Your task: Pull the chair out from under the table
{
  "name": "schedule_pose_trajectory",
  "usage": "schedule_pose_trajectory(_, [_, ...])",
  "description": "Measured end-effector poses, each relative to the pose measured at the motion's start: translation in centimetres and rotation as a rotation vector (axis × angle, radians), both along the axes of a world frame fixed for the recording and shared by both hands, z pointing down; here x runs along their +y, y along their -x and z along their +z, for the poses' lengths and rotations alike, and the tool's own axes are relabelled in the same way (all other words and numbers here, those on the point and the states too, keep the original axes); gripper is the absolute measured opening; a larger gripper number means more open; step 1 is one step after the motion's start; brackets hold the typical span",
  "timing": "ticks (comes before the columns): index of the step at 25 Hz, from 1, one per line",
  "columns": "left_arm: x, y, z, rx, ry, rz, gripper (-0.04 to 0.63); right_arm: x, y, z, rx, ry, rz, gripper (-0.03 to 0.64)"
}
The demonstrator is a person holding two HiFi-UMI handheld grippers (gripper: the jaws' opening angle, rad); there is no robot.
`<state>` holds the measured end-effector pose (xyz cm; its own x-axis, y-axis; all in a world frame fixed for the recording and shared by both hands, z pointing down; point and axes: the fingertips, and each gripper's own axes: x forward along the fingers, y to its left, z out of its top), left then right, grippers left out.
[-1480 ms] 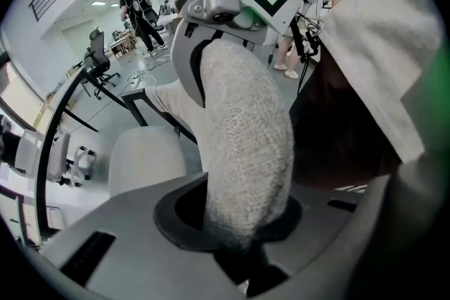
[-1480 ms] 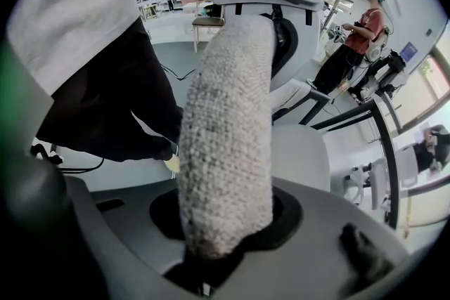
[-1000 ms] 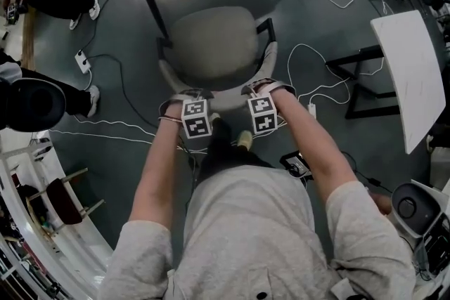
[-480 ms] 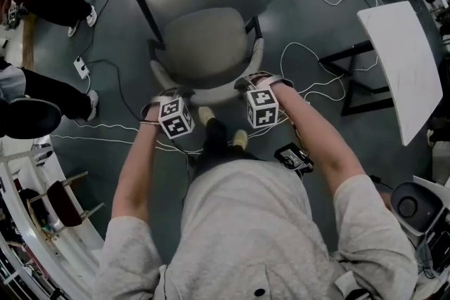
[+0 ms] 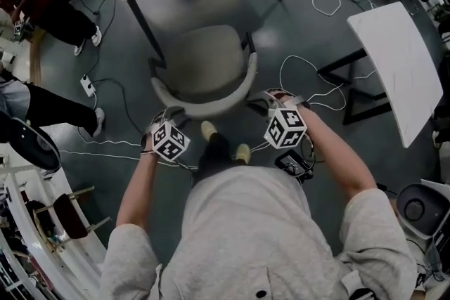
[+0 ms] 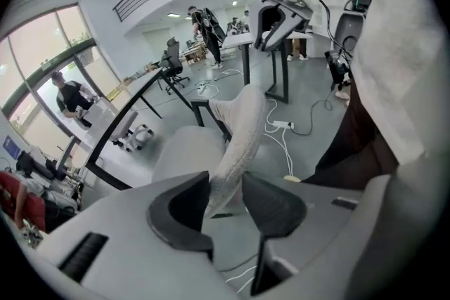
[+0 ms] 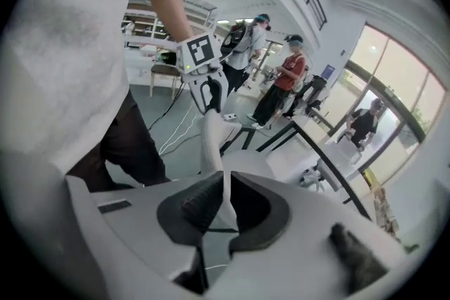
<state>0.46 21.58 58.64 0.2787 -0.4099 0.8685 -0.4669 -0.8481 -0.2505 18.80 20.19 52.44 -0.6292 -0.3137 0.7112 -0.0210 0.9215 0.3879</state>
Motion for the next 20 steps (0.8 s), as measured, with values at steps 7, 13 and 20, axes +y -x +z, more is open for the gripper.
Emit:
schedule_pose_trajectory(7, [0.6, -0.4, -6.0, 0.232, -0.118, -0.257, 0.034, 0.1, -0.4, -5.8, -0.316, 0.097, 0.222, 0.038])
schedule_pose_trajectory(13, [-1.2, -0.7, -16.1, 0.512, -0.340, -0.600, 0.029, -3.1, 0.6, -15.5, -0.720, 0.174, 0.438, 0.038])
schedule_pose_trajectory(20, [-3.1, -2.0, -27.8, 0.720, -0.649, -0.743, 0.028, -6.3, -3.2, -22.0, -1.182, 0.379, 0.732, 0.038])
